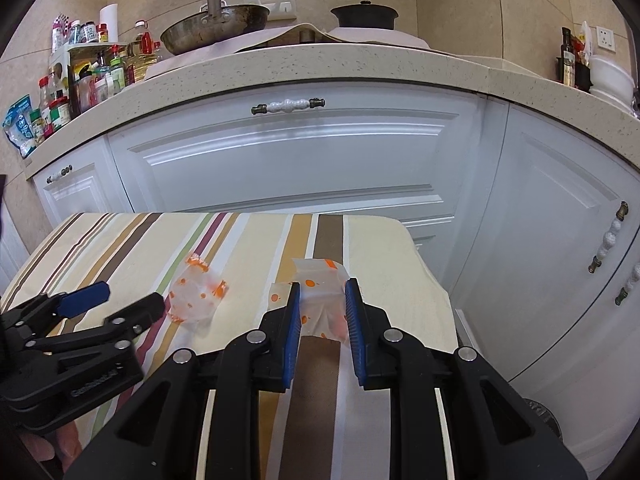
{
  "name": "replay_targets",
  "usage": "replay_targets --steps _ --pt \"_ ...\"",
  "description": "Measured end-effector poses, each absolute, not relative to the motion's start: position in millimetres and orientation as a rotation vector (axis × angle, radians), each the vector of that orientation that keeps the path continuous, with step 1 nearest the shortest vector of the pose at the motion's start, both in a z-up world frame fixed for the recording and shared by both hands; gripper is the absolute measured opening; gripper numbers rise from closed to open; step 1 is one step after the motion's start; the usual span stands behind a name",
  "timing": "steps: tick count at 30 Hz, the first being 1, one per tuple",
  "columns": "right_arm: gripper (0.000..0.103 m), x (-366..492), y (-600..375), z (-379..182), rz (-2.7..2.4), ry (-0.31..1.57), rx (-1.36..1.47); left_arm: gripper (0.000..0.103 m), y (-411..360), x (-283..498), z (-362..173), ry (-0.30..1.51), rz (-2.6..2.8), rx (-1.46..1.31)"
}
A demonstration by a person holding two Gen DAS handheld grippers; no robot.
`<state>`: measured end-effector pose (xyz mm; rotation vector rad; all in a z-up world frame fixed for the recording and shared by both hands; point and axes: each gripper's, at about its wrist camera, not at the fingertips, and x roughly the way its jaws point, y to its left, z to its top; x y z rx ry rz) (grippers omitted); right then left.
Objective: Collect trash
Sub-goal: 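Grasp a clear sachet with the right tool while the left tool approaches the other sachet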
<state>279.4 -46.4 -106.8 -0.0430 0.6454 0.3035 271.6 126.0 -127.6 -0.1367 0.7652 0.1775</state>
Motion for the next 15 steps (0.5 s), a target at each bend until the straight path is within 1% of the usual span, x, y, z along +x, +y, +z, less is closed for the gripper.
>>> replay_targets --steps 13,14,15 --pt "0.022 287 -50 -110 0.311 0.653 -0.031 0.071 116 300 -139 0.785 0.147 -0.105" --pt "0.022 287 -50 -111 0.311 0.654 -0.031 0.070 115 300 -140 0.787 0.142 -0.105" --pt "0.022 288 -50 -111 0.312 0.655 -0.030 0.066 115 301 -141 0.788 0.138 -0.106"
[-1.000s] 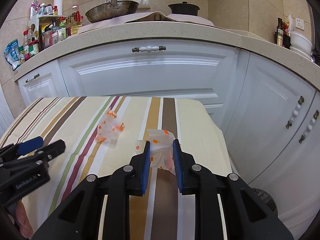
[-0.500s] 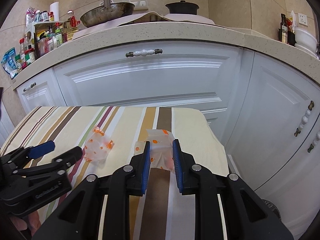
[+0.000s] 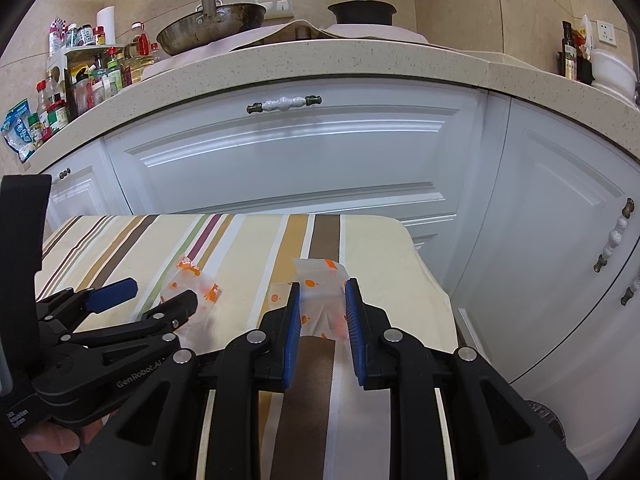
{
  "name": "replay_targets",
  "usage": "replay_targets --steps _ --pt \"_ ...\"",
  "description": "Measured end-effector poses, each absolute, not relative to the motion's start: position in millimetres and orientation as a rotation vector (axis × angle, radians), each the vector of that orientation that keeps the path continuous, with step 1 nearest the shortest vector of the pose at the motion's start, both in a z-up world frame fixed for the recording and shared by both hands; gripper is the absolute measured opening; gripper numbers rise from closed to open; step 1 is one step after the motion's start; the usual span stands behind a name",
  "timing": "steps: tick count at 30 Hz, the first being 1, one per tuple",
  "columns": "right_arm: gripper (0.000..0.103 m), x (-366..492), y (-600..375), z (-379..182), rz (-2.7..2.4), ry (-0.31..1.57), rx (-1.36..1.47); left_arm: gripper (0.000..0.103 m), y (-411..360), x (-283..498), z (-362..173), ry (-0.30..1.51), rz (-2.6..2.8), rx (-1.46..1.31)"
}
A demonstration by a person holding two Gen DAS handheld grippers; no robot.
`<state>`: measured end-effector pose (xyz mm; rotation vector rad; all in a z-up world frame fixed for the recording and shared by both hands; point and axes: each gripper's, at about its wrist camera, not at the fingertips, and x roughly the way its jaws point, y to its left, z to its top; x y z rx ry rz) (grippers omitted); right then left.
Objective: Collect trash
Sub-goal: 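Grasp a clear sachet with the right tool while the left tool approaches the other sachet, then close the left tool on the second clear sachet and lift it, then carry both clear sachets over the bin and open both tools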
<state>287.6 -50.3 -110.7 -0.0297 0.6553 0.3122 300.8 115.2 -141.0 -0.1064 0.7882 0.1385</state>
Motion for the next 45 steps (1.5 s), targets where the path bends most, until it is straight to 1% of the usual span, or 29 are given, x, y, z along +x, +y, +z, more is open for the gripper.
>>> replay_targets --steps 1,2,3,4,7,13,20,28,35,45 --pt "0.022 288 -50 -111 0.313 0.656 -0.030 0.056 115 301 -142 0.790 0.134 -0.108" --pt "0.022 288 -51 -111 0.313 0.657 -0.030 0.052 115 302 -143 0.795 0.127 -0.108" --pt "0.022 288 -51 -111 0.313 0.657 -0.030 0.042 115 302 -144 0.802 0.117 -0.107" --pt "0.022 288 -51 -111 0.313 0.657 -0.030 0.035 115 303 -145 0.806 0.106 -0.110" --pt "0.022 288 -51 -112 0.312 0.658 -0.030 0.022 113 301 -146 0.803 0.092 -0.101" --pt "0.022 285 -54 -112 0.303 0.656 -0.026 0.019 114 292 -142 0.769 0.082 -0.112" --pt "0.022 273 -63 -106 0.293 0.644 -0.008 0.018 114 274 -128 0.737 0.090 -0.110" --pt "0.022 250 -88 -100 0.253 0.626 0.011 0.018 96 245 -109 0.703 0.073 -0.112" --pt "0.022 225 -128 -98 0.185 0.625 0.035 0.018 53 224 -97 0.693 0.005 -0.092" --pt "0.022 188 -201 -99 0.065 0.625 0.060 0.018 -38 206 -98 0.704 -0.143 -0.040"
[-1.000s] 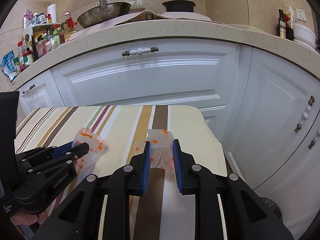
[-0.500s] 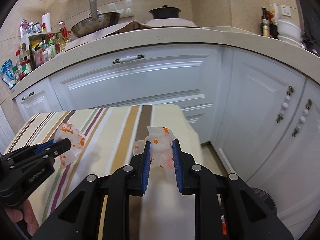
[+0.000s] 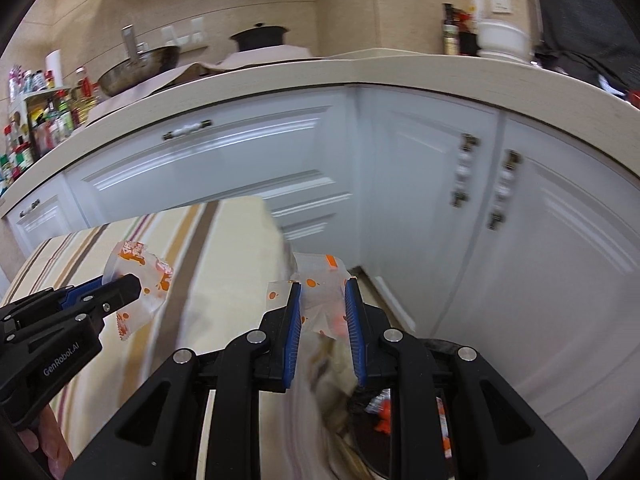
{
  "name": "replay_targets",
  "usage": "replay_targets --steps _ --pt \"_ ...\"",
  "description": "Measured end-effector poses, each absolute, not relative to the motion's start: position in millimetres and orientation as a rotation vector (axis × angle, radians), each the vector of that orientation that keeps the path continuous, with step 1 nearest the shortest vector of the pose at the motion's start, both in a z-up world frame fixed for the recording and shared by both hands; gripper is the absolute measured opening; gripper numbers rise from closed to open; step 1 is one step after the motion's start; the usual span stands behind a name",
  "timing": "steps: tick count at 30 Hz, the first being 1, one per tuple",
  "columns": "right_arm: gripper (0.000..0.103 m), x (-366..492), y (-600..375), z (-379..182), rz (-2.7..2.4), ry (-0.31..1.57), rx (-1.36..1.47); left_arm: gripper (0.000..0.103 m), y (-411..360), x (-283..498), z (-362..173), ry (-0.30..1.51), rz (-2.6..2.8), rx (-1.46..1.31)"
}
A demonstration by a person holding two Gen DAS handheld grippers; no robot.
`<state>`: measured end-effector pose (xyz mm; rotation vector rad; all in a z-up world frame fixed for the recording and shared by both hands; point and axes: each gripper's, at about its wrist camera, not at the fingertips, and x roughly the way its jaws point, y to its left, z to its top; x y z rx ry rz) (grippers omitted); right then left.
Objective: Collect trash
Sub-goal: 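Carry both clear sachets over the bin and open both tools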
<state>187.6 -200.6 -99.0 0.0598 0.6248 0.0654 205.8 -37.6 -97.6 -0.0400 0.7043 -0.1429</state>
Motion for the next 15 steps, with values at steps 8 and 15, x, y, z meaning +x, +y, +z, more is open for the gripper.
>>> replay_targets --steps 8,15 --pt "0.022 164 -258 -114 -0.033 0.644 0.081 0.018 -113 201 -109 0.725 -0.245 0.014" --pt "0.022 160 -297 -137 -0.107 0.679 0.112 0.019 -175 207 -126 0.746 -0.319 0.097"
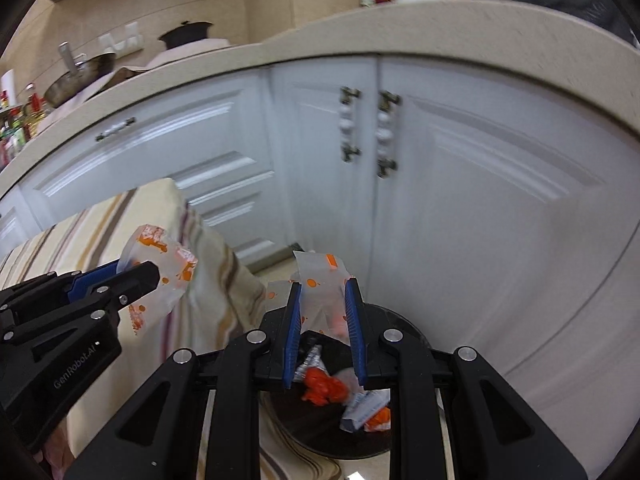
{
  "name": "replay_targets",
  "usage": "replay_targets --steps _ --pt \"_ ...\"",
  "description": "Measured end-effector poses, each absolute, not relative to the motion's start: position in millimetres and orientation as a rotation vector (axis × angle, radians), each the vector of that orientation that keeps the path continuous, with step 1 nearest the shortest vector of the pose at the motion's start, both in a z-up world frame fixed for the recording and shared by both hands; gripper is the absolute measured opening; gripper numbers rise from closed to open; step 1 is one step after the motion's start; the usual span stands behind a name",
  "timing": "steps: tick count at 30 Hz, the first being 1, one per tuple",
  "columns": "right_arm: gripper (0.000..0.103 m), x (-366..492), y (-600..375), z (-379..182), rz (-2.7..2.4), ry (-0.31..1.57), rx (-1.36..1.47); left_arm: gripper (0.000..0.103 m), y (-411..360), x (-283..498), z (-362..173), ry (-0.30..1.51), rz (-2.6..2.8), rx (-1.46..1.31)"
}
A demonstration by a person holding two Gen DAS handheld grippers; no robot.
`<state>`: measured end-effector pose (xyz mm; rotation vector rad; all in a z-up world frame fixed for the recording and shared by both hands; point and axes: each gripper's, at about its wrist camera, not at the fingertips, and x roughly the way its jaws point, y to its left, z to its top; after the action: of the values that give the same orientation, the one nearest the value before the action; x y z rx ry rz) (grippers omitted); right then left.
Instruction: Collect trash
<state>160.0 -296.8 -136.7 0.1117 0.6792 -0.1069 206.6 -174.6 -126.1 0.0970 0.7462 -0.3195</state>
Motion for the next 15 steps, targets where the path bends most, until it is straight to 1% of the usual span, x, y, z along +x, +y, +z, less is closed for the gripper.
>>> replay_targets --steps 2,3,4,6,7,8,9,10,15 --pt "0.022 162 -304 -141 -0.121 0.684 0.114 0.020 -187 210 -130 0.749 -0.333 0.116" --pt "0.023 164 -307 -145 -0.122 0.695 0.114 0.025 -194 212 -132 0.753 -0.341 0.132" --pt "0.025 165 -310 -147 -0.126 0.706 0.116 0.035 -197 213 -133 0.756 -0.343 0.142" --pt "0.035 166 -316 -150 -0.143 0.712 0.125 0.045 -202 214 -134 0.747 -0.346 0.148" --pt "0.036 165 -318 -150 -0.149 0.712 0.128 0.049 -202 213 -133 0.738 -0.347 0.146" --pt "0.039 163 -320 -150 -0.156 0.707 0.130 0.050 -202 213 -132 0.731 -0.346 0.147" --pt "0.041 162 -321 -148 -0.162 0.701 0.134 0.053 -202 212 -131 0.725 -0.346 0.148" --pt "0.042 161 -321 -147 -0.165 0.697 0.136 0.057 -201 211 -129 0.718 -0.344 0.148" --pt "0.044 155 -320 -138 -0.175 0.680 0.141 0.063 -191 206 -121 0.701 -0.335 0.134"
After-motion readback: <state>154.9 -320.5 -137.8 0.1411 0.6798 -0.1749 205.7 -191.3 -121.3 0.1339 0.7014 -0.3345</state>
